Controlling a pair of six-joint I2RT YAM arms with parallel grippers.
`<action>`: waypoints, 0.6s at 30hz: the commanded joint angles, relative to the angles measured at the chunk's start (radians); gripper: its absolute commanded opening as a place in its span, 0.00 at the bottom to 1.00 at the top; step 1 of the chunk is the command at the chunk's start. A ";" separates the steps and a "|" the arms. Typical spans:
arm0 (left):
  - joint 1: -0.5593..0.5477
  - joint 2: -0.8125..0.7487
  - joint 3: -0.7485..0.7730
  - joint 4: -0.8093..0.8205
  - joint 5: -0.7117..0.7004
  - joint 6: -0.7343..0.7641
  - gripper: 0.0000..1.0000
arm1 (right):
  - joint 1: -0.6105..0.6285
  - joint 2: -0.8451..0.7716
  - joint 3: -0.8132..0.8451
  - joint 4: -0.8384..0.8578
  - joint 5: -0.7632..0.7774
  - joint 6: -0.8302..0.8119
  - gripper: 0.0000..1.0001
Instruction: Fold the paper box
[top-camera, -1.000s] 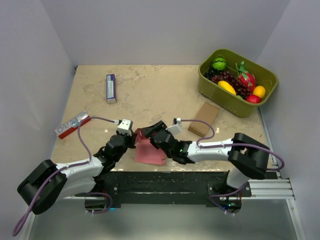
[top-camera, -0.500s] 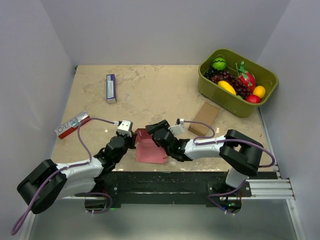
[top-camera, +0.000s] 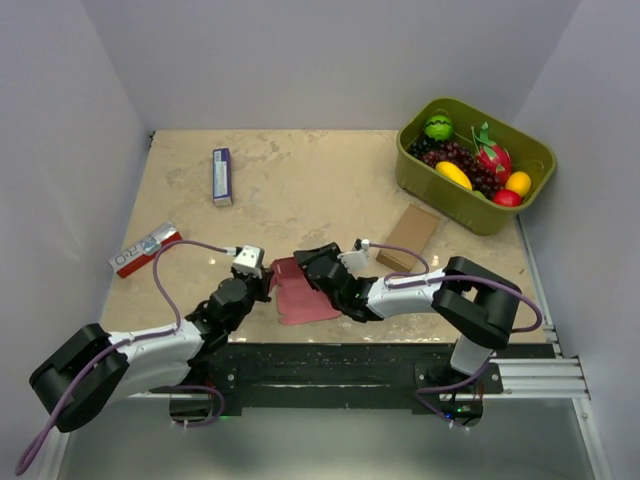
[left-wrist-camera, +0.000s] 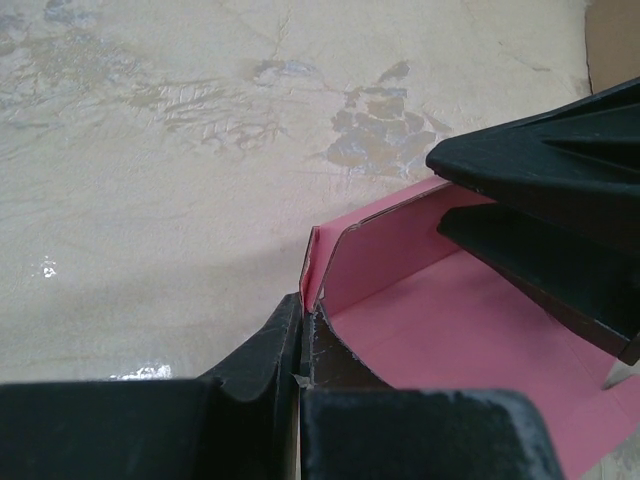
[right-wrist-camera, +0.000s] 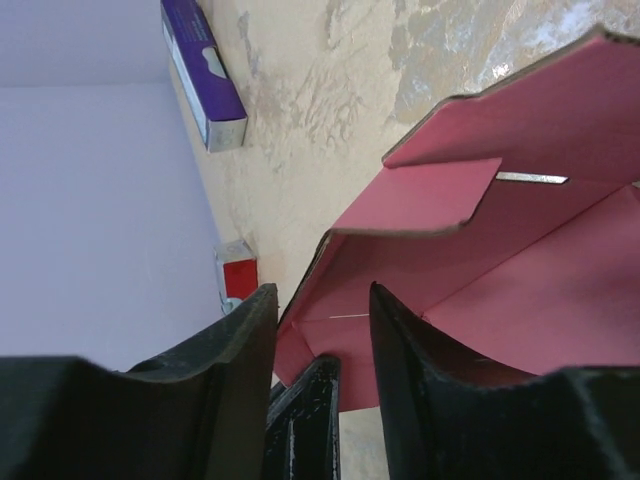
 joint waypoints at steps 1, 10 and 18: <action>-0.012 -0.017 -0.011 0.082 0.008 0.010 0.01 | -0.002 0.023 -0.021 0.002 0.039 0.040 0.37; -0.012 -0.071 -0.045 0.141 0.141 0.051 0.45 | -0.002 0.039 -0.043 0.017 0.035 0.074 0.20; -0.011 -0.140 -0.043 0.118 0.223 0.081 0.56 | -0.002 0.036 -0.077 0.063 0.019 0.077 0.01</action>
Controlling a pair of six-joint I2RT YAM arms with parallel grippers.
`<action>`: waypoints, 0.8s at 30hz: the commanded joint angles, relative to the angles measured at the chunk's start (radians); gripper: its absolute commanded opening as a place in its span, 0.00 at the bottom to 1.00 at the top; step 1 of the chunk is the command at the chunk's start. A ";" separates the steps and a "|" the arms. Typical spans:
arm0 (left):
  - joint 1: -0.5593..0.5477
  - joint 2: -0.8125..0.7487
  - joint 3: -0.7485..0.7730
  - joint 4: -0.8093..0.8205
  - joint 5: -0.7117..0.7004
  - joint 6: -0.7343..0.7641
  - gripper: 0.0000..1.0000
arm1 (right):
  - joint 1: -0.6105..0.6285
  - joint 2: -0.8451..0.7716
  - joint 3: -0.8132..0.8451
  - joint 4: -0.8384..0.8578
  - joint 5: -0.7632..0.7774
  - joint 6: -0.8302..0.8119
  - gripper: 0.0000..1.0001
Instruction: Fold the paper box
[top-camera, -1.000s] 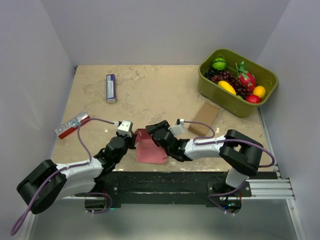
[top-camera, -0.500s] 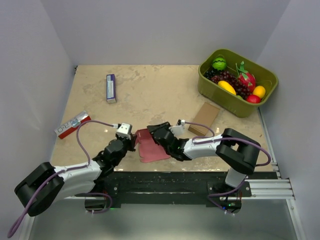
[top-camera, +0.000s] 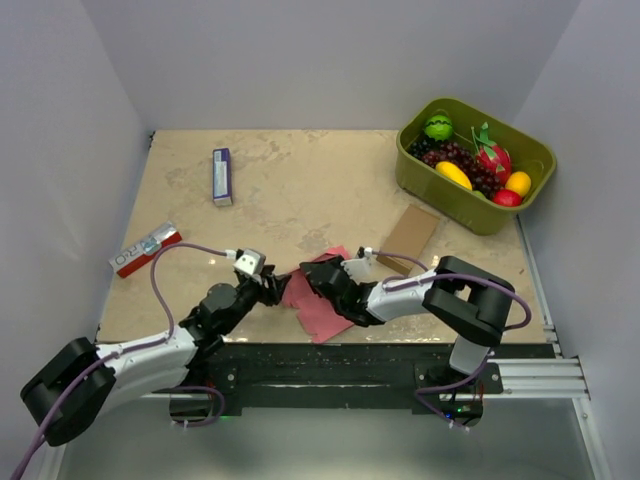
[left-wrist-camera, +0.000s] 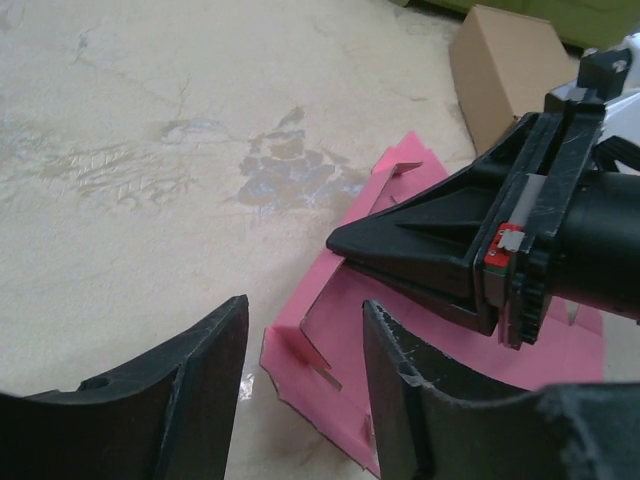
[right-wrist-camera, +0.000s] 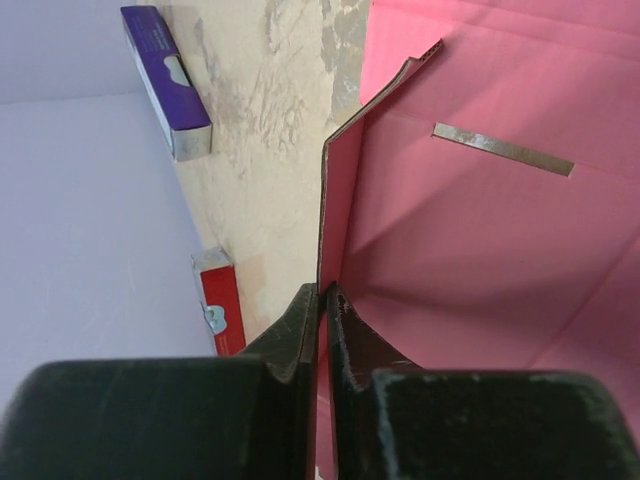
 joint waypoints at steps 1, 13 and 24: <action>-0.002 -0.055 0.006 -0.007 0.066 0.016 0.59 | -0.001 -0.004 -0.034 0.035 0.025 0.009 0.00; 0.094 -0.312 0.132 -0.493 0.093 -0.241 0.85 | -0.001 -0.064 -0.094 0.137 0.005 -0.066 0.00; 0.232 -0.348 0.141 -0.628 0.059 -0.323 0.94 | -0.001 -0.124 -0.175 0.339 -0.006 -0.190 0.00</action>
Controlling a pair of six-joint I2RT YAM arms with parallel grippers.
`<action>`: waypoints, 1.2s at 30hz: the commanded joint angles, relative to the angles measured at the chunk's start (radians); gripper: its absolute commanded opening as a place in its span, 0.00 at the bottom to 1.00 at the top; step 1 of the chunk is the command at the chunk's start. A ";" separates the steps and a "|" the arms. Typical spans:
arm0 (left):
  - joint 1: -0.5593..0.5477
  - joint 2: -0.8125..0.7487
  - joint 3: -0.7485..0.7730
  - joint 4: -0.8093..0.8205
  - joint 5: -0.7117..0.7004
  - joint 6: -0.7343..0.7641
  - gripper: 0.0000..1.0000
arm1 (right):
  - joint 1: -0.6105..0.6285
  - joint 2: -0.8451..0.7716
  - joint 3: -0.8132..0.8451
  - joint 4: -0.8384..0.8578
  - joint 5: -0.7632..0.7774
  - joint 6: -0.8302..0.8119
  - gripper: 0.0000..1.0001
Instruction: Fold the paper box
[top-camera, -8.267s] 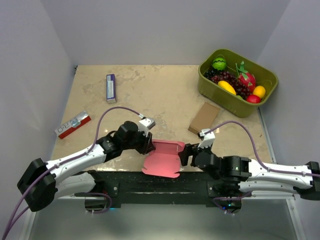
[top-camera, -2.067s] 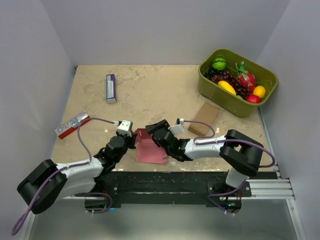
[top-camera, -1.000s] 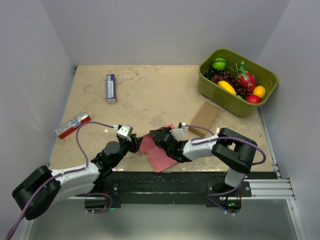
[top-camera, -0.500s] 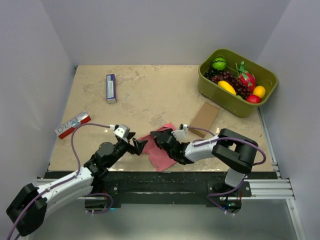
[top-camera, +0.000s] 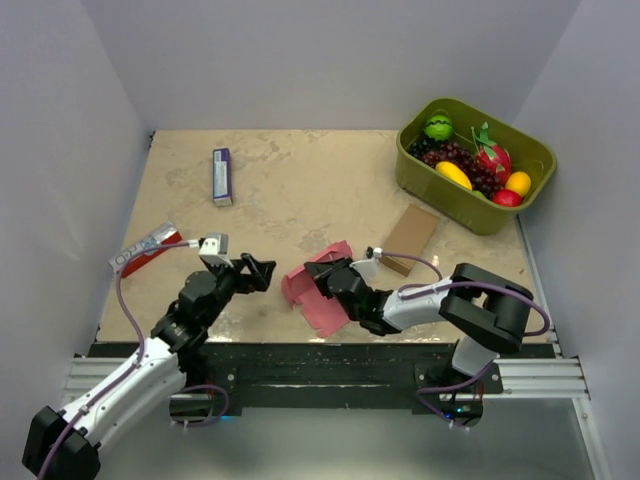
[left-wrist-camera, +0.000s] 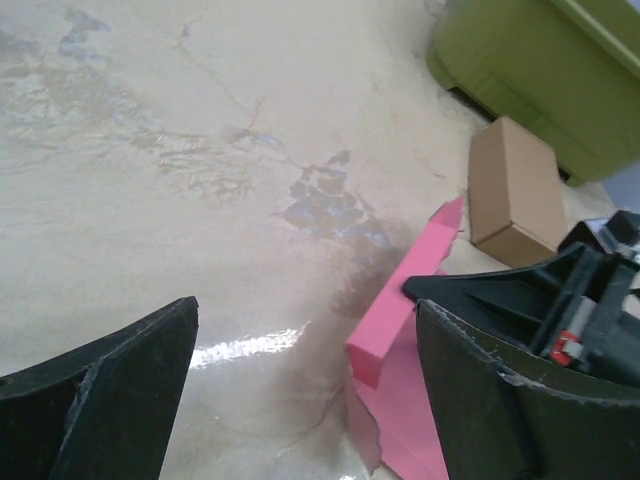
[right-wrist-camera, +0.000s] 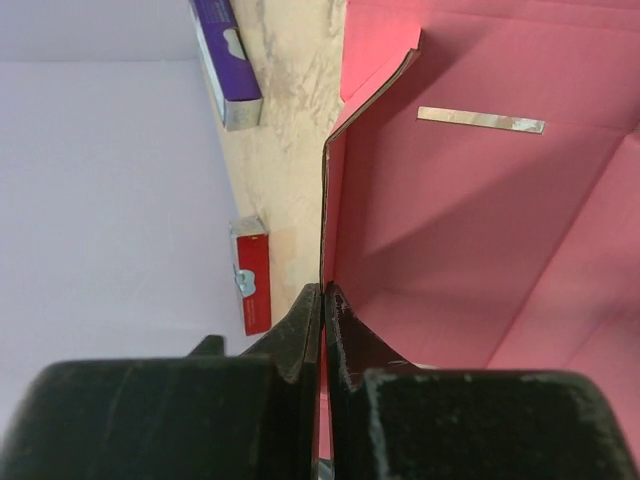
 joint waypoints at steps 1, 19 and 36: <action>0.029 0.054 -0.003 -0.036 0.023 -0.043 0.93 | -0.001 -0.026 -0.045 0.160 0.017 -0.092 0.00; 0.026 0.305 -0.054 0.112 0.387 0.110 0.66 | -0.024 -0.028 -0.123 0.348 -0.029 -0.158 0.00; -0.041 0.329 -0.121 0.389 0.433 0.199 0.60 | -0.026 -0.009 -0.120 0.360 -0.043 -0.163 0.00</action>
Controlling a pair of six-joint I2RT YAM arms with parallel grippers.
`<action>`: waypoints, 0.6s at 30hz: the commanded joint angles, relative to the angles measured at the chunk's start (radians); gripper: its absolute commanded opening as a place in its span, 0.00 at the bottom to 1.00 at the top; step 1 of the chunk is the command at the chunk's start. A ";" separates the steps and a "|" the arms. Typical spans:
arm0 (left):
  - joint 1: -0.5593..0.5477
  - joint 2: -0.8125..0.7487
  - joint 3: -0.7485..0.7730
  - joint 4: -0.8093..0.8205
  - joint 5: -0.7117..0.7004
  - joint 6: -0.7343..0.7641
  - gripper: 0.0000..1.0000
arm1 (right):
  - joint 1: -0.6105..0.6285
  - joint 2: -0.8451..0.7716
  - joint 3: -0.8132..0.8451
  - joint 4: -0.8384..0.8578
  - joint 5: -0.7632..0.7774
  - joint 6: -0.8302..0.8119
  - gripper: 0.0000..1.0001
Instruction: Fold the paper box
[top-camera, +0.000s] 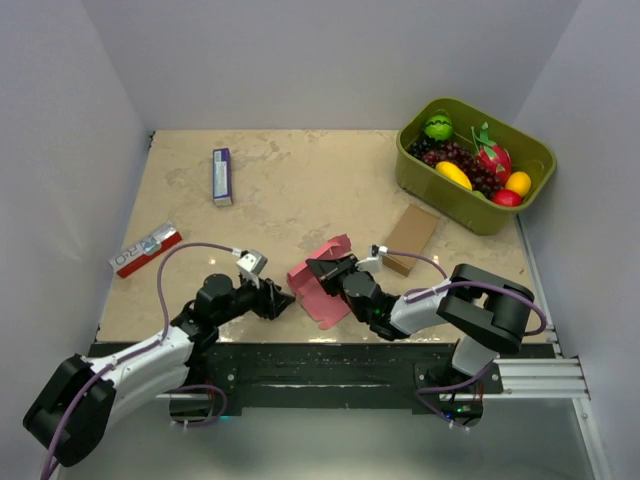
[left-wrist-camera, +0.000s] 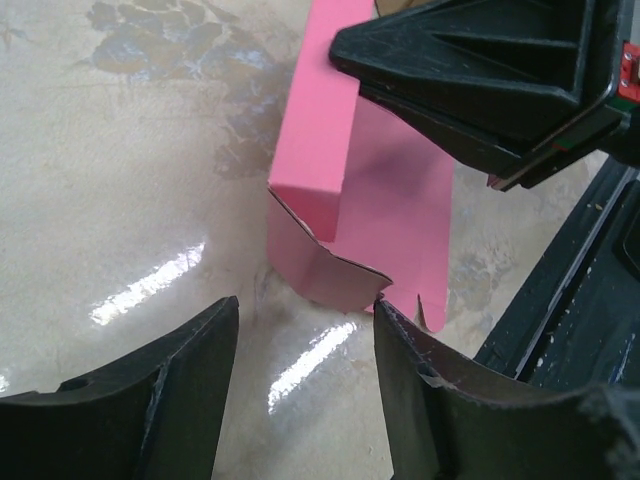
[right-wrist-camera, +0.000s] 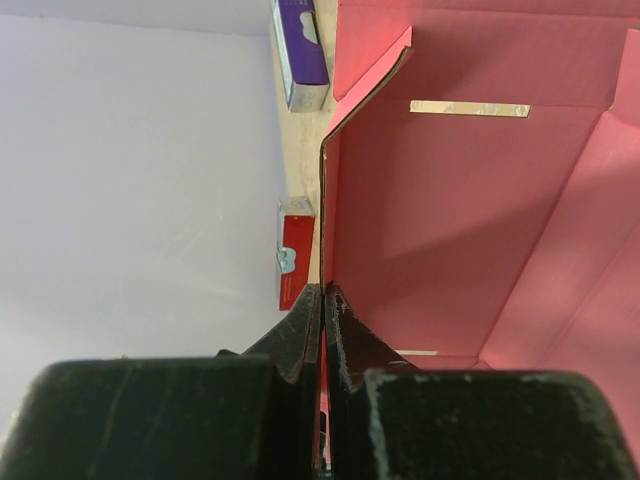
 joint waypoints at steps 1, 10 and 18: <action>-0.036 0.025 -0.013 0.132 -0.023 0.059 0.59 | -0.005 -0.004 -0.004 0.041 0.008 -0.026 0.00; -0.071 0.083 -0.012 0.272 -0.099 0.097 0.49 | -0.005 0.002 -0.007 0.041 0.007 -0.021 0.00; -0.080 -0.063 -0.045 0.196 -0.076 0.079 0.63 | -0.005 -0.014 -0.025 0.027 0.022 -0.013 0.00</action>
